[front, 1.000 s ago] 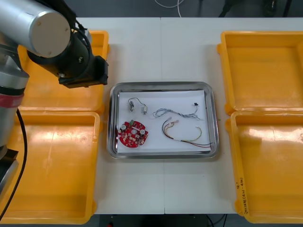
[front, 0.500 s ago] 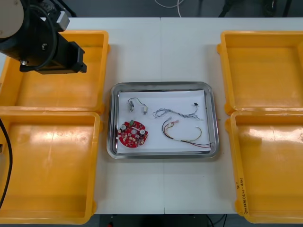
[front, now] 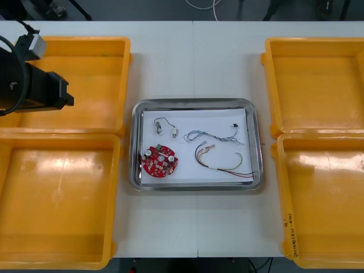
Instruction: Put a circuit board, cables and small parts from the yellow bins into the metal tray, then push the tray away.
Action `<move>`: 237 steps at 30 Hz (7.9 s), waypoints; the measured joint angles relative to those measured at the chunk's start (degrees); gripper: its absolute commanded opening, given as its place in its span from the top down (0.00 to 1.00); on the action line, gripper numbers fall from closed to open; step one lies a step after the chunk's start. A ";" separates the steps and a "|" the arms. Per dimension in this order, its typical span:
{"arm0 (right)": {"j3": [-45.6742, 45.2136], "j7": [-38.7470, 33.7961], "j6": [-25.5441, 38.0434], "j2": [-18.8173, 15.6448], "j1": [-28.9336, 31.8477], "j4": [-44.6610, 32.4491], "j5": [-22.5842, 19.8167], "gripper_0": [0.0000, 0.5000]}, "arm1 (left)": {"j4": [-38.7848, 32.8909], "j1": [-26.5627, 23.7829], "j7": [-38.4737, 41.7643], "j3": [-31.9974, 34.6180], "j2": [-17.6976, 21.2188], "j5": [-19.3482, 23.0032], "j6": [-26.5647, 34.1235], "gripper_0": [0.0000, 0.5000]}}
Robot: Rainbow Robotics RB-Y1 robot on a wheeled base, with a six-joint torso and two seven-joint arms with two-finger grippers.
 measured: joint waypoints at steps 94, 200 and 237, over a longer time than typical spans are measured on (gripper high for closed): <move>80.18 26.28 -21.27 12.73 -35.23 -7.94 8.82 0.00 | -9.46 19.69 -7.11 9.35 7.26 7.57 0.00 0.00; 92.24 21.50 -27.16 16.78 -39.22 0.23 22.82 1.00 | -9.50 19.69 -7.11 9.35 7.26 7.58 0.00 0.00; 92.20 21.51 -44.15 16.98 -46.95 15.95 22.80 1.00 | -9.51 19.69 -7.11 9.35 7.26 7.58 0.00 0.00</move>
